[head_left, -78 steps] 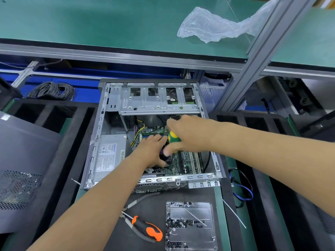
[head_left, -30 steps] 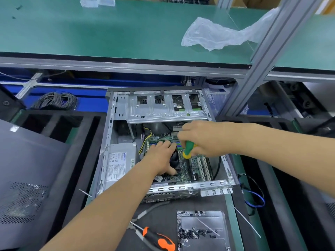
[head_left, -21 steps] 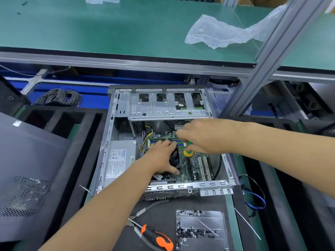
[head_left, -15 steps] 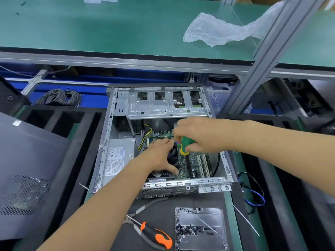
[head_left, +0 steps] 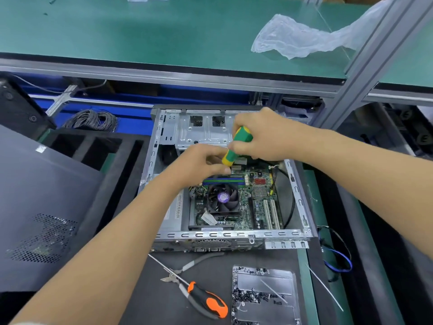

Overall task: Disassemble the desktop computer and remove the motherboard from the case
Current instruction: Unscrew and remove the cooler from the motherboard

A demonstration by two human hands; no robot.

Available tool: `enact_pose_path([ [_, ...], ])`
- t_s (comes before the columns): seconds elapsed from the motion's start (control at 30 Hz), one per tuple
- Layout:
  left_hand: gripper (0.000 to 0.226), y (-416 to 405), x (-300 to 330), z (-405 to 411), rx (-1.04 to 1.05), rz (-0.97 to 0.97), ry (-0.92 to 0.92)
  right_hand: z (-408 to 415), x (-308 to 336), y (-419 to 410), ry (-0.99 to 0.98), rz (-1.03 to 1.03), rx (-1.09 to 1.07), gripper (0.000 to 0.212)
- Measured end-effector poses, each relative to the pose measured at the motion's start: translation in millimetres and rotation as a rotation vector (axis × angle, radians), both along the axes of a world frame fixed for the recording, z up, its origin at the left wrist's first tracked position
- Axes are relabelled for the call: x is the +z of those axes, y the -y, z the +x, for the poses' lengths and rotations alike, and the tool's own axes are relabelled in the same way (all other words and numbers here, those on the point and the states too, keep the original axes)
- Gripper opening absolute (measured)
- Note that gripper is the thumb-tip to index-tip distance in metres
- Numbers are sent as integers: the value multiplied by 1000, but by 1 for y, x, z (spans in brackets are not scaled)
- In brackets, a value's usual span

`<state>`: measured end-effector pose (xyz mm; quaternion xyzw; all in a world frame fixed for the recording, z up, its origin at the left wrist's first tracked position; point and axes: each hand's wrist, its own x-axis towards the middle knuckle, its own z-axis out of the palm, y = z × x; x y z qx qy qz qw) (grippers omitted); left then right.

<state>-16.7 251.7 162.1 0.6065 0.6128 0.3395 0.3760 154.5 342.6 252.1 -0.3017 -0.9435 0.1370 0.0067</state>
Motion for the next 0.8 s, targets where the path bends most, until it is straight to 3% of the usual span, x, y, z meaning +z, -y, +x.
enact_pose_path([
  [0.17,22,0,-11,-11,45,-38,-145,-20,-18,3,17,-37,-20,29],
  [0.33,29,3,-22,-14,16,-136,-263,-38,-40,8,91,-41,-4,34],
  [0.8,19,3,-26,-18,21,-193,-347,-60,-47,7,158,9,20,31],
])
